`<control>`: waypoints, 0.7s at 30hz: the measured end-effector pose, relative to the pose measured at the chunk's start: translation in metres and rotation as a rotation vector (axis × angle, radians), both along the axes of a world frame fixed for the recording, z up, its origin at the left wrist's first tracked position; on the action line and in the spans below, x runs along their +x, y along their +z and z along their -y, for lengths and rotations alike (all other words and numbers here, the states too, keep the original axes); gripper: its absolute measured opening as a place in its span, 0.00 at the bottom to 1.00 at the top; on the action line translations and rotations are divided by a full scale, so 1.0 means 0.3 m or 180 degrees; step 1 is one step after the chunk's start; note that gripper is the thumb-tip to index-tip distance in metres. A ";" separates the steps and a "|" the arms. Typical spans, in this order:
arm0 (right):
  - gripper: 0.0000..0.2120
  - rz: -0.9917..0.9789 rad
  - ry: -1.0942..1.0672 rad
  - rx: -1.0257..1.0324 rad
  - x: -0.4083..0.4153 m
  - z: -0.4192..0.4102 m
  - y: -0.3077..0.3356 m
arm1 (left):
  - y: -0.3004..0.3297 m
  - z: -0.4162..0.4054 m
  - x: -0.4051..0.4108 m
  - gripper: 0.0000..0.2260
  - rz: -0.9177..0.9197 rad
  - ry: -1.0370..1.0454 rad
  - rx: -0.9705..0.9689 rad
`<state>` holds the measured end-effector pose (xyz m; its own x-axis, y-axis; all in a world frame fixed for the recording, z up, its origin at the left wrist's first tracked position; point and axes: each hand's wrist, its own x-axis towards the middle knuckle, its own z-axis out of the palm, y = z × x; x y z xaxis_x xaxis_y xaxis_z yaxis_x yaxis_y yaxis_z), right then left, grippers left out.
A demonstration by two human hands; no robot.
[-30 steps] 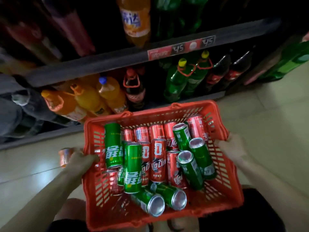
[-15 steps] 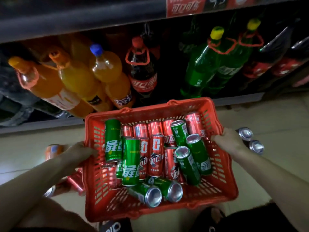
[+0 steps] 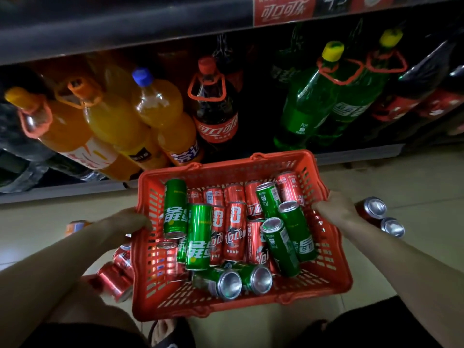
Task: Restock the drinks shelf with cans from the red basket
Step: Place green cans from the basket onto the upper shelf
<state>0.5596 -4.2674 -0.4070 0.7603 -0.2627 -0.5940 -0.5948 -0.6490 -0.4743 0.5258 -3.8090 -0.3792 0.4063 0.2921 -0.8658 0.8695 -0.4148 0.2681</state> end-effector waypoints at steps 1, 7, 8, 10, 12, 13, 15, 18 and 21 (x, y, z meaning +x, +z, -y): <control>0.06 -0.0015 0.0022 -0.0007 0.000 0.000 -0.002 | -0.002 -0.003 0.003 0.17 -0.0009 -0.0010 0.0000; 0.04 0.0006 0.0104 -0.0124 0.004 0.003 -0.011 | -0.020 -0.025 0.010 0.15 -0.0047 -0.0263 0.0064; 0.05 0.0020 0.0121 -0.0152 0.003 0.003 -0.014 | -0.023 -0.028 0.012 0.15 -0.0044 -0.0315 0.0064; 0.05 0.0066 0.0152 -0.0241 0.005 0.001 -0.018 | -0.022 -0.030 0.017 0.14 -0.0074 -0.0440 0.0052; 0.05 0.0086 0.0185 -0.0303 0.008 -0.002 -0.018 | -0.019 -0.036 0.019 0.14 -0.0092 -0.0532 0.0057; 0.05 0.0078 0.0194 -0.0300 0.010 -0.002 -0.019 | -0.016 -0.035 0.019 0.15 -0.0090 -0.0564 0.0056; 0.05 0.0073 0.0222 -0.0275 0.013 -0.003 -0.015 | -0.012 -0.032 0.015 0.14 -0.0061 -0.0620 0.0042; 0.07 0.0062 0.0240 -0.0280 0.020 -0.002 -0.018 | -0.020 -0.041 0.012 0.12 0.0010 -0.0752 0.0167; 0.09 0.0004 0.0329 -0.0335 0.022 -0.010 -0.001 | -0.022 -0.062 0.021 0.10 -0.0007 -0.1332 0.0502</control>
<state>0.5662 -4.2643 -0.4073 0.7873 -0.2437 -0.5664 -0.5216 -0.7530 -0.4012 0.5322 -3.7903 -0.3859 0.5159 0.2314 -0.8248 0.6186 -0.7667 0.1719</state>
